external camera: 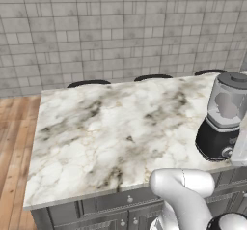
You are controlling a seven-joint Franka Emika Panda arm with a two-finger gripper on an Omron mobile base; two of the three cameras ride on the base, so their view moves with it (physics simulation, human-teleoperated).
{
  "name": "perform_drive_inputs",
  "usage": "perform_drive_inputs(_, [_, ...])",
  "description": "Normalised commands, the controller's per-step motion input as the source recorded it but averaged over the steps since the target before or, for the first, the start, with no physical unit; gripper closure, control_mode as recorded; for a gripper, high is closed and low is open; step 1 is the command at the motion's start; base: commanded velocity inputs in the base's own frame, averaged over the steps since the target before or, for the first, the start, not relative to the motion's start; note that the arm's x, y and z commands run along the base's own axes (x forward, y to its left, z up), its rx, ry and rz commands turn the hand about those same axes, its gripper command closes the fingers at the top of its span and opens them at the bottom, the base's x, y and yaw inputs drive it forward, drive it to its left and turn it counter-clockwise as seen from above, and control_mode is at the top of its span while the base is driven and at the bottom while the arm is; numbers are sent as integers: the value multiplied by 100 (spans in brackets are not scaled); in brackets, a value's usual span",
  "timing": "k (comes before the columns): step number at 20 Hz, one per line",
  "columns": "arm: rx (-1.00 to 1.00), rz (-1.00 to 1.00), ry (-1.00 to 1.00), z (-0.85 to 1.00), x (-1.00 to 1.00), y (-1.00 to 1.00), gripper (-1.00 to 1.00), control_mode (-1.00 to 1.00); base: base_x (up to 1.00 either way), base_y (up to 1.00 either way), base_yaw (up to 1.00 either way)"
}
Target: Grab the onions from the fridge, place them in the blender, close the lid, and turn on the blender to create a marinade.
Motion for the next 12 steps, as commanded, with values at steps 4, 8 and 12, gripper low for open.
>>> perform_drive_inputs(4, [0, 0, -1, -16, 22, -6, -100, -100, 0, 0, 0])
perform_drive_inputs(8, [0, 0, -5, -4, 18, -4, -100, -100, 0, 0, 0])
perform_drive_inputs(12, [-1, 0, -6, 1, 11, 0, -100, -100, 0, 0, 0])
